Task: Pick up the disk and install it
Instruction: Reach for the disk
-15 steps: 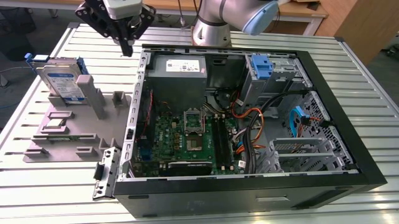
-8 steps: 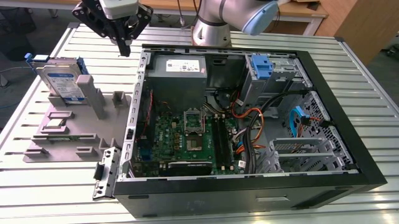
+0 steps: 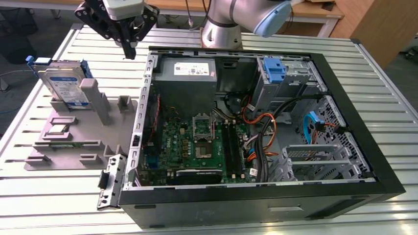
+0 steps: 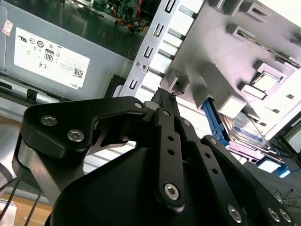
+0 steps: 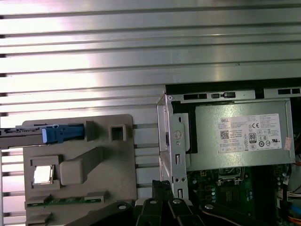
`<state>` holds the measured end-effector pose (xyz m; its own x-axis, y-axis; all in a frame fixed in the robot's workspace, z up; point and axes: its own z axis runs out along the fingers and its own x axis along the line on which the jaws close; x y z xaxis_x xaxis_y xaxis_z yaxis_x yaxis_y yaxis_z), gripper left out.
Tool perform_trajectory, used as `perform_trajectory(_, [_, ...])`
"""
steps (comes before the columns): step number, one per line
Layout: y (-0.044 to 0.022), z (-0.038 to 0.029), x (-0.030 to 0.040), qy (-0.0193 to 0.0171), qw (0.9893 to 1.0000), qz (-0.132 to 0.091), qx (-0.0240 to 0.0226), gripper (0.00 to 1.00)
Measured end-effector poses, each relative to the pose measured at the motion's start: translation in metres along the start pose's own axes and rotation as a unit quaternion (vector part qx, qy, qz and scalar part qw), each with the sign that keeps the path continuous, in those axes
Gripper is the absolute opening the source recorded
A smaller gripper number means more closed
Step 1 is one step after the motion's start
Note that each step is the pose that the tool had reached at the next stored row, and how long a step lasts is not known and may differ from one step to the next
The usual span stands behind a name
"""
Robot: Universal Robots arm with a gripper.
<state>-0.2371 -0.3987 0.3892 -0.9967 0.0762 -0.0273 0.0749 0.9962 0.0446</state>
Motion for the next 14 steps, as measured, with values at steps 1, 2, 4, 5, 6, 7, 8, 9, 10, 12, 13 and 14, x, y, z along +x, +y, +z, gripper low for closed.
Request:
perform_trajectory(1, [0.0,0.0,0.0001,0.0,1.0,0.0,0.0,0.11])
perform_trajectory(2, [0.0,0.0,0.0003,0.0,1.0,0.0,0.0,0.11])
perform_trajectory(4, [-0.0001,0.0001,0.0013,0.0,1.0,0.0,0.0001,0.11])
perform_trajectory(5, [-0.0002,0.0001,0.0022,0.0001,1.0,0.0,0.0001,0.11])
perform_trajectory(6, [-0.0003,0.0002,0.0036,0.0,1.0,0.0,0.0001,0.11])
perform_trajectory(7, [-0.0004,0.0003,0.005,0.0,1.0,0.0,0.0001,0.11])
perform_trajectory(8, [-0.0005,0.0003,0.0064,0.0,1.0,0.0,0.0001,0.11])
perform_trajectory(9, [-0.0006,0.0004,0.0079,0.0,1.0,0.0,0.0001,0.11])
perform_trajectory(10, [-0.0008,0.0005,0.0094,0.0,1.0,0.0,0.0001,0.11])
perform_trajectory(12, [-0.001,0.0006,0.0128,0.0,1.0,0.0,0.0,0.11])
perform_trajectory(13, [-0.0012,0.0007,0.0149,0.0,1.0,0.0,0.0,0.11])
perform_trajectory(14, [-0.0013,0.0007,0.0169,0.0,1.0,0.0,0.0001,0.11])
